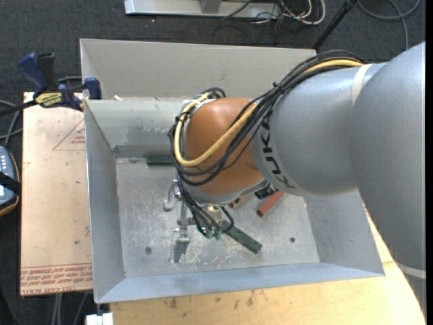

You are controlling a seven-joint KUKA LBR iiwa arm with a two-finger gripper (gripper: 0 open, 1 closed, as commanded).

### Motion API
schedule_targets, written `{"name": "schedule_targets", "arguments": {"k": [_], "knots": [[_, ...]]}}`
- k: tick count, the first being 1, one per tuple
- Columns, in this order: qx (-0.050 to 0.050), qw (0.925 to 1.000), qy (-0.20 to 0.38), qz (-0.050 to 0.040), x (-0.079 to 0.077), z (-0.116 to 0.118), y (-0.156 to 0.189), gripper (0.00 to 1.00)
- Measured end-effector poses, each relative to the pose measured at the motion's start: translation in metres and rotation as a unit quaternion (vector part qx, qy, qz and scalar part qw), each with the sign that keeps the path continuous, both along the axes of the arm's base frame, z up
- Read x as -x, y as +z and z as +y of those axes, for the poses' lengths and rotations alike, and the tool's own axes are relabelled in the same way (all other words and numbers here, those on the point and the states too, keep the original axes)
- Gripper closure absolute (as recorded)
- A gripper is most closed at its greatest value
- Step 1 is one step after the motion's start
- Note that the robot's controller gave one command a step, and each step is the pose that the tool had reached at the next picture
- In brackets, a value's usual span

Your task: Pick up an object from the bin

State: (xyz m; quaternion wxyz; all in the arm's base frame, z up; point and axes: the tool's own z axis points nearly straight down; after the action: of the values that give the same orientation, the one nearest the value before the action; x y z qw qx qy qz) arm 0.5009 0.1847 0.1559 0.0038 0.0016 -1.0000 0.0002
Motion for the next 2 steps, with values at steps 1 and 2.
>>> {"name": "schedule_targets", "arguments": {"k": [1, 2], "knots": [[-0.001, 1.0000, -0.002, -0.0034, -0.002, -0.001, 0.003, 0.00], [-0.003, 0.9988, 0.049, -0.0070, 0.002, -0.026, -0.019, 0.00]]}}
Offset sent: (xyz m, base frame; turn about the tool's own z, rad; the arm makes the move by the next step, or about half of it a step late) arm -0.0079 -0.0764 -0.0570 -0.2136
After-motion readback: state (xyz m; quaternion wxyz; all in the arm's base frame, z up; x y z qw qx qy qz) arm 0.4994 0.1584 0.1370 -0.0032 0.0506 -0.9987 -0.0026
